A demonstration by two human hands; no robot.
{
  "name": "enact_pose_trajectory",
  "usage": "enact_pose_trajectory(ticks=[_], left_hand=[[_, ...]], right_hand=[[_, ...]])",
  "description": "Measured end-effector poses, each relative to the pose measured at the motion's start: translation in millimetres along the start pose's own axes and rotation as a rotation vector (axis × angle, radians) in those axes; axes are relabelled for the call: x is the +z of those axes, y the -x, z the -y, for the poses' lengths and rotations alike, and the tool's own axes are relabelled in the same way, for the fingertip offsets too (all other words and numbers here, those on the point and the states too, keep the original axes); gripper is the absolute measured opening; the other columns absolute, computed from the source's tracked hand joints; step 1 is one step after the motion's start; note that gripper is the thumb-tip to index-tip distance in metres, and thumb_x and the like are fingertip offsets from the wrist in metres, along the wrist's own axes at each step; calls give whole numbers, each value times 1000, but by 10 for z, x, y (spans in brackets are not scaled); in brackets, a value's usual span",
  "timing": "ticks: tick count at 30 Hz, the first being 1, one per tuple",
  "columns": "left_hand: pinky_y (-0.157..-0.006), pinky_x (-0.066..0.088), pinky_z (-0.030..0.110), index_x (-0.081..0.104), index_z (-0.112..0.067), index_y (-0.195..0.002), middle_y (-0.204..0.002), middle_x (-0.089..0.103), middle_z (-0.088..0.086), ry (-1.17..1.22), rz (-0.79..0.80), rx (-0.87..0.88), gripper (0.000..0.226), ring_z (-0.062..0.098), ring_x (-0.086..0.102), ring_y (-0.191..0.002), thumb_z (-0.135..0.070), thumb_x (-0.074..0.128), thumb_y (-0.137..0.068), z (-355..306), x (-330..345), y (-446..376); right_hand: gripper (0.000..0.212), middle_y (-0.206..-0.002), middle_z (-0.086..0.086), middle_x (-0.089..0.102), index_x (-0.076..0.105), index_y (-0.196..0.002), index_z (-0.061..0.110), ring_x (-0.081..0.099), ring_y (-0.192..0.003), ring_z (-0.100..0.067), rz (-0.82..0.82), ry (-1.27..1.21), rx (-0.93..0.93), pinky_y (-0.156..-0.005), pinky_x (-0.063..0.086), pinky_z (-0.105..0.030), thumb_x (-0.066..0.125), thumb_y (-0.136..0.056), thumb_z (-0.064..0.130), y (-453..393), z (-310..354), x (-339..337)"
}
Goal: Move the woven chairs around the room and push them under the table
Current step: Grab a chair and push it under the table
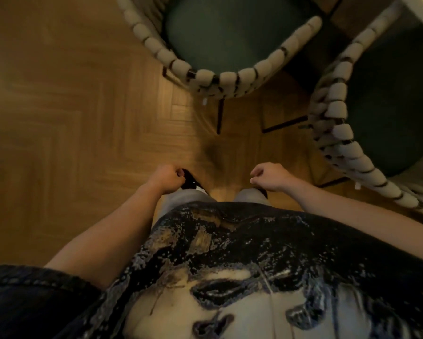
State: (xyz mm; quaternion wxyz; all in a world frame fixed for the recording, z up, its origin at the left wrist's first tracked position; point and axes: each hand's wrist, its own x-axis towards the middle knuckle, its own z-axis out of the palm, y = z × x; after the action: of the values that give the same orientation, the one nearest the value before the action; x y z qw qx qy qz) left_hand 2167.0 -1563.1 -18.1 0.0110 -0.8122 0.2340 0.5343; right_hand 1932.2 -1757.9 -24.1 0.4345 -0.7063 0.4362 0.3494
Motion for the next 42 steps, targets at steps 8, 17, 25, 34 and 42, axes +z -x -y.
enact_pose_trajectory(ticks=[8,17,25,34,42], left_hand=[[-78,50,35,65,-14,-119,-108,67,14,148,-9,-40,24,31,63,-103,-25,56,-100,899,-720,-229],[-78,52,32,65,-15,-120,-111,67,14,224,-50,-88,25,29,65,-99,-28,59,-99,1408,-1382,-440],[-94,55,40,65,-16,-122,-115,68,11,231,-64,-126,27,29,64,-108,-28,57,-99,1484,-2154,-811],[-89,57,43,66,-15,-114,-107,68,9,216,-88,-39,20,27,66,-98,-23,57,-98,1252,-3102,-1286],[-80,60,40,60,-21,-114,-101,66,7,137,73,83,14,25,68,-92,-23,55,-102,978,-3759,-1749]], right_hand=[[26,-118,1,63,67,-122,23,56,-99,-13,0,59,-35,-81,46,-29,66,-98,30,-346,1200,76],[28,-132,-3,65,70,-122,23,58,-122,-22,5,145,-100,-92,45,-30,65,-96,30,-743,2290,-122],[26,-132,-2,66,71,-121,21,58,-124,-21,38,201,-144,-96,46,-32,66,-96,28,-1315,3132,-462],[21,-124,-4,68,72,-116,16,57,-101,-14,29,99,-156,-83,42,-27,66,-98,24,-1603,3805,-858],[22,-122,1,68,72,-118,21,61,-111,-16,-94,-170,8,-91,48,-30,65,-98,26,-1626,3968,-985]])
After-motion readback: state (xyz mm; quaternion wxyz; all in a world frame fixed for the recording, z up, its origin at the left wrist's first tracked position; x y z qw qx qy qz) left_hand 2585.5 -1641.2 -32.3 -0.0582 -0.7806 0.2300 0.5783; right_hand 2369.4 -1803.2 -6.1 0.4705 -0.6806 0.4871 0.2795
